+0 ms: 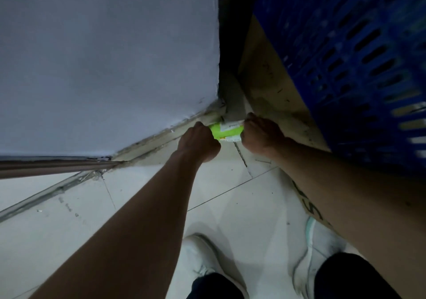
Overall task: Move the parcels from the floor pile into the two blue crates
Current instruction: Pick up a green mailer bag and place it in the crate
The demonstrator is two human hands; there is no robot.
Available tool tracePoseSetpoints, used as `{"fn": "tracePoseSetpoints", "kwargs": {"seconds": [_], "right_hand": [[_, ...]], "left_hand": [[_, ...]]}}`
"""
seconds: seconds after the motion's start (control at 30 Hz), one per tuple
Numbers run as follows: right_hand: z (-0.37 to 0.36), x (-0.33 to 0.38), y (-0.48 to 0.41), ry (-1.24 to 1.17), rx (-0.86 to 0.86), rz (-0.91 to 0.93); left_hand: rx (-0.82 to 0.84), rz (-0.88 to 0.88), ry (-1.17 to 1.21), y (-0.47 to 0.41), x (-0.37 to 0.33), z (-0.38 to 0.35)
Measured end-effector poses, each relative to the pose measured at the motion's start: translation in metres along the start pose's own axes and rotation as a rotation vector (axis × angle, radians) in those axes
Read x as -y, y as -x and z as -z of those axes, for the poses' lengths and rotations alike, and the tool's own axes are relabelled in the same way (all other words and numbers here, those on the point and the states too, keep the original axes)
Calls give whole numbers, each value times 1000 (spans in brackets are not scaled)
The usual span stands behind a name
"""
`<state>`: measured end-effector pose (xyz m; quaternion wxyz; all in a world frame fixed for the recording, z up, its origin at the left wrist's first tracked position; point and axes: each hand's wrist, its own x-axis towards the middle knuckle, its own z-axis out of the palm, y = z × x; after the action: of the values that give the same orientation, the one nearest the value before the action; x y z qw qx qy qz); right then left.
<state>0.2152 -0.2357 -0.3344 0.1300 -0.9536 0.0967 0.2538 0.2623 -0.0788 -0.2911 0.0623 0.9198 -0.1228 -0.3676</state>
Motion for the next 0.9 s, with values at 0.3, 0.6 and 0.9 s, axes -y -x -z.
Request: {"fn": "tracePoseSetpoints", "kwargs": {"seconds": [0.3,0.6,0.9], "right_hand": [[115,38,131,-76,111,-31],[283,59,267,-251,87,-13],[452,68,370,-366,-38,40]], "left_hand": [[42,-2,-51,131,-28,116],[56,-100,15,287,-57,252],[-122,-84,376,396,-97,361]]}}
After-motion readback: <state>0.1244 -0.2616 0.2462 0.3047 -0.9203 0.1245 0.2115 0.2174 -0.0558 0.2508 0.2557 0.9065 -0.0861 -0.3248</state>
